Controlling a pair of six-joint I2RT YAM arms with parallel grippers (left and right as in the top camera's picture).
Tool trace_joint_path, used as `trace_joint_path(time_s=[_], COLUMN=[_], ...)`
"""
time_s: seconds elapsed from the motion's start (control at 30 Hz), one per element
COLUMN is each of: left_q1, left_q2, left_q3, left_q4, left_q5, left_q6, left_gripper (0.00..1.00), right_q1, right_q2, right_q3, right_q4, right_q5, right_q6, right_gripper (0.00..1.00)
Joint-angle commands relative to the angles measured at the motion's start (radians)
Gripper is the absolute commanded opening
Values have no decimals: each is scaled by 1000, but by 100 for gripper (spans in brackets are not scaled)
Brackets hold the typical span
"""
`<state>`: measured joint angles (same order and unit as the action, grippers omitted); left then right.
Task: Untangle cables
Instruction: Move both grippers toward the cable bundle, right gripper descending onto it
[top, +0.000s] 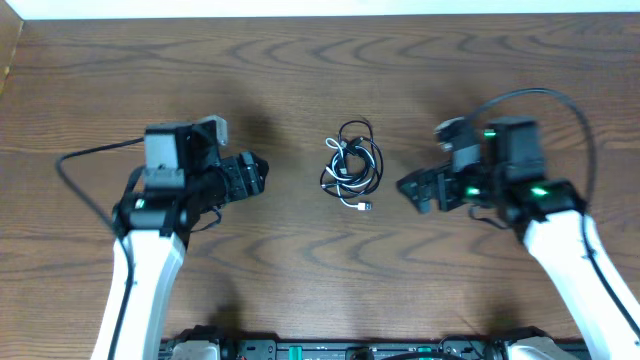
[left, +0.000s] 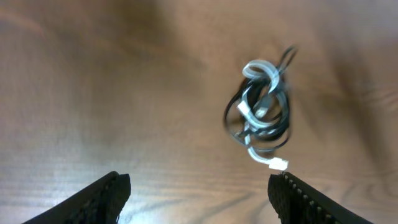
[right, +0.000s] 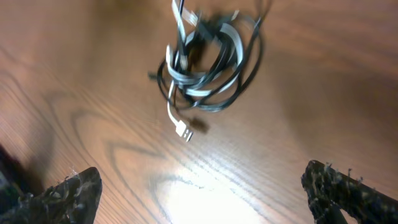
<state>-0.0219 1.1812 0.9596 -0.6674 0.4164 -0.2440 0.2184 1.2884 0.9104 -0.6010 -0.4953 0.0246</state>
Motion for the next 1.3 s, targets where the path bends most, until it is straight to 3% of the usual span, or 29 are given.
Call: trace_joint_path(time_s=[0.0, 0.2, 0.43, 0.5, 0.67, 0.9, 1.0, 1.13, 1.17, 1.27], left_q1=[-43, -154, -248, -250, -250, -250, -250, -250, -250, -250], left_q2=[65, 40, -5, -11, -13, -13, -13, -13, -13, -14], left_q3=[47, 108, 121, 121, 121, 120, 120, 120, 120, 120], left_q4=[-24, -53, -101, -126, -139, -140, -140, -140, -140, -140], left_q5=[-18, -18, -110, -127, -145, -145, -145, -145, -145, -145], left_q6=[-10, 53, 67, 68, 67, 67, 67, 67, 67, 67], left_gripper=[77, 77, 77, 77, 77, 77, 77, 77, 77, 77], right_q1=[126, 239, 263, 263, 264, 269, 269, 269, 269, 267], right_q2=[101, 269, 437, 468, 544, 597, 597, 597, 597, 597], right_q3=[33, 33, 33, 33, 33, 33, 33, 33, 33, 33], right_q4=[31, 249, 625, 671, 695, 666, 643, 620, 620, 621], right_q5=[128, 131, 130, 136, 235, 235, 235, 236, 236, 265], right_q6=[-18, 10, 303, 359, 534, 600, 602, 603, 603, 585], right_gripper=[99, 99, 99, 99, 86, 80, 68, 10, 1, 1])
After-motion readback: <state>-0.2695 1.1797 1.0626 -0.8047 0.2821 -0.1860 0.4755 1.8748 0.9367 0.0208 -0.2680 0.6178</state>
